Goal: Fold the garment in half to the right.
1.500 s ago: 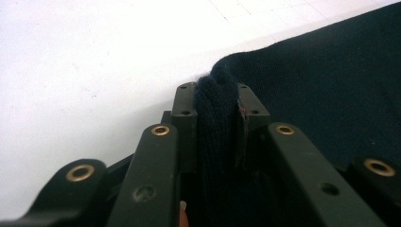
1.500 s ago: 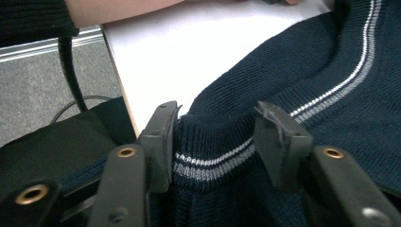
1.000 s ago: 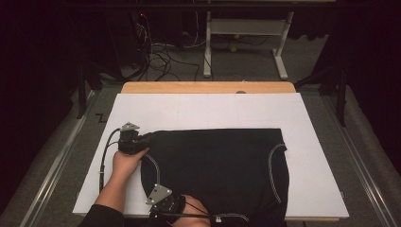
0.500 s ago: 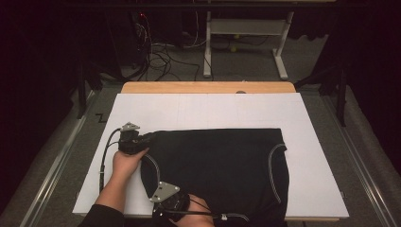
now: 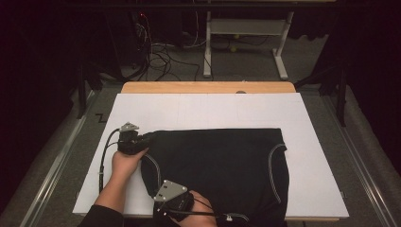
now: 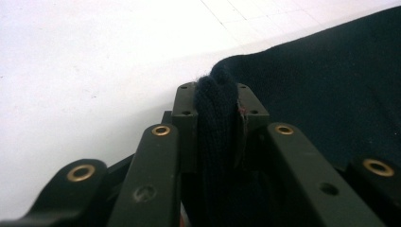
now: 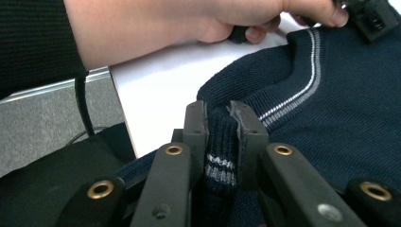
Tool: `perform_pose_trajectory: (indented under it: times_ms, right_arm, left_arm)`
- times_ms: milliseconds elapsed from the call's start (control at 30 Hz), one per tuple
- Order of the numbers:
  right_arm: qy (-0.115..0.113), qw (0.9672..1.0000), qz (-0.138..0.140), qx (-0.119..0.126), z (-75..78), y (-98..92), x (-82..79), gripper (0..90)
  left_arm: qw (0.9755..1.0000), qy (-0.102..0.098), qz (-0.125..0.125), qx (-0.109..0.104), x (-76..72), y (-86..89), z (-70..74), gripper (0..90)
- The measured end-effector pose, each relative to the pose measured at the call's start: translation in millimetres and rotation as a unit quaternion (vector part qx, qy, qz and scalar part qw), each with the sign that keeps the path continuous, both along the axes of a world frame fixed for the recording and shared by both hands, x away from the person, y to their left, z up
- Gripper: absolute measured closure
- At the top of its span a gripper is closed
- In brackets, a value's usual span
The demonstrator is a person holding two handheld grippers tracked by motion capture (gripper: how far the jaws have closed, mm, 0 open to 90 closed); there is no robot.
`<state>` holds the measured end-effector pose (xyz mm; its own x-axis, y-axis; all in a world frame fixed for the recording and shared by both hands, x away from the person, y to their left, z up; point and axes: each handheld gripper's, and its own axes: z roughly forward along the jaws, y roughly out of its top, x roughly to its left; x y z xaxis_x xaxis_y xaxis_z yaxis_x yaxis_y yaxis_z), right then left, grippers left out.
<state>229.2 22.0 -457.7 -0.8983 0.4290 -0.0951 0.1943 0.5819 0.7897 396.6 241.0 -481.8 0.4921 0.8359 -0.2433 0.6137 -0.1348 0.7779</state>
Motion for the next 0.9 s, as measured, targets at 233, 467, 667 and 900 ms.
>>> perform_pose_trajectory:
  times_ms: [233, 467, 667, 900]
  right_arm:
    - [-0.016, 0.9997, -0.008, 0.015, 5.4, -2.0, -3.2, 79.3]
    - [-0.025, 0.9994, -0.007, 0.023, 9.6, -2.4, -4.5, 79.5]
    - [-0.032, 0.9992, -0.003, 0.025, 15.3, 1.9, -5.0, 79.5]
    - [-0.041, 0.9987, 0.004, 0.029, 21.6, 11.8, -3.0, 79.5]
  left_arm:
    - [0.9993, -0.028, 0.018, -0.013, -4.7, -1.8, 9.2, 74.0]
    - [0.9984, -0.038, 0.034, -0.023, -6.9, -0.9, 13.4, 74.1]
    - [0.9974, -0.046, 0.047, -0.029, -7.3, 7.0, 14.9, 74.7]
    - [0.9962, -0.043, 0.061, -0.045, -7.7, 22.4, 16.4, 74.7]
